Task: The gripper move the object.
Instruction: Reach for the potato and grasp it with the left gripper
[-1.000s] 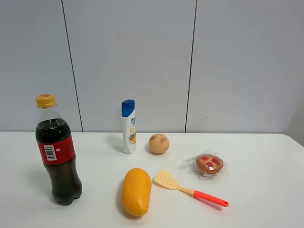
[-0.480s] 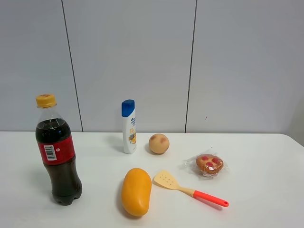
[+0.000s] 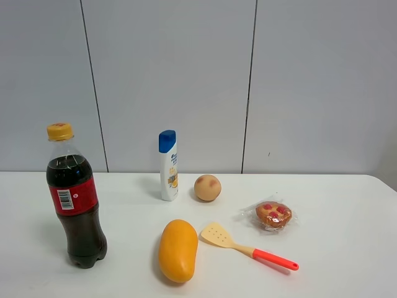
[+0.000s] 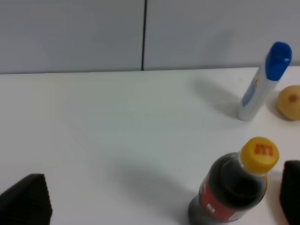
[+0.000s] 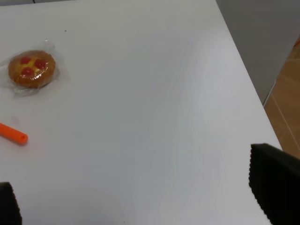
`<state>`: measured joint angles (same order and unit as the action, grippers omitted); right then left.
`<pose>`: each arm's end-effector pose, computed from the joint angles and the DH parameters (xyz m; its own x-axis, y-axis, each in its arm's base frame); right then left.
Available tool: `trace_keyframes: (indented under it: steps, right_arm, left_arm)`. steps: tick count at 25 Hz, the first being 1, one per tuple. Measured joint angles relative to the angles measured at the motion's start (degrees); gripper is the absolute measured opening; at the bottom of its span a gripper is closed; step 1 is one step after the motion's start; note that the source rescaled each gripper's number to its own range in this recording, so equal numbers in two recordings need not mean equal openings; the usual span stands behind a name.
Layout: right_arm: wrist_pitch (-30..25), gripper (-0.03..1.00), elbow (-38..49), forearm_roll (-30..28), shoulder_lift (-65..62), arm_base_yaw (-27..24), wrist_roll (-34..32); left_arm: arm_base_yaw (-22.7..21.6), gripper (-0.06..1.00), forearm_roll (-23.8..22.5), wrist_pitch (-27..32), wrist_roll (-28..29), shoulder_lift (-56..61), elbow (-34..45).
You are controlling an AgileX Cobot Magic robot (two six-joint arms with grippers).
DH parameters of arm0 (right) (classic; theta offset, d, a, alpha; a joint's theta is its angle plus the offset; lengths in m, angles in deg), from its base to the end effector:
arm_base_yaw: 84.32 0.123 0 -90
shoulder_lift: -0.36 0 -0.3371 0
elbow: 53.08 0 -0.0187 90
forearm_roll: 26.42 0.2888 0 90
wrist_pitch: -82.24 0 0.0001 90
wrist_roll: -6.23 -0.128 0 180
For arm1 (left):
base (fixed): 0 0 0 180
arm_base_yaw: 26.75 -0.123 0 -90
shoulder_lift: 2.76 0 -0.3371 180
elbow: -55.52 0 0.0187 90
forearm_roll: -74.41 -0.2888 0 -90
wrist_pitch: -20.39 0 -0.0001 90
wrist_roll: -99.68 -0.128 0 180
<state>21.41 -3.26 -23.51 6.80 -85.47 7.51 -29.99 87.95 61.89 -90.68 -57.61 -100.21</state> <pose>0.0087 0.0055 0.2785 -0.4549 0.0116 -0.8905 -0.0183 0.9996 0.0223 0.1965 -0.0088 0.4085 -0.4963 -0.0257 -0.8678 0.0797 0.9940 -0.0751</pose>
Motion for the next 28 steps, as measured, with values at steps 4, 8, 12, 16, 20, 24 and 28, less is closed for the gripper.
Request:
trace_keyframes:
  steps: [4,8,12,16,20,24,28]
  right_arm:
    - [0.0,1.0,0.0,0.0,0.0,0.0,0.0]
    - [0.0,1.0,0.0,0.0,0.0,0.0,0.0]
    - [0.0,1.0,0.0,0.0,0.0,0.0,0.0]
    - [0.0,1.0,0.0,0.0,0.0,0.0,0.0]
    - [0.0,1.0,0.0,0.0,0.0,0.0,0.0]
    - [0.0,1.0,0.0,0.0,0.0,0.0,0.0]
    - [0.0,1.0,0.0,0.0,0.0,0.0,0.0]
  left_arm:
    - [6.52,1.0,0.43,-5.01,-0.13,-3.78,0.0]
    - [14.09,1.0,0.5,-10.26,0.83,-6.48,-0.43]
    - [21.01,1.0,0.43,-12.7,2.56,-10.54,-3.22]
    - [26.83,1.0,-0.03,-12.89,3.07,-16.46,-7.99]
    - [30.71,1.0,-0.2,-11.68,3.34,-22.72,-13.27]
    - [34.37,1.0,-1.44,-10.56,3.34,-29.77,-18.97]
    - [37.08,1.0,-3.33,-9.75,4.12,-36.09,-23.89]
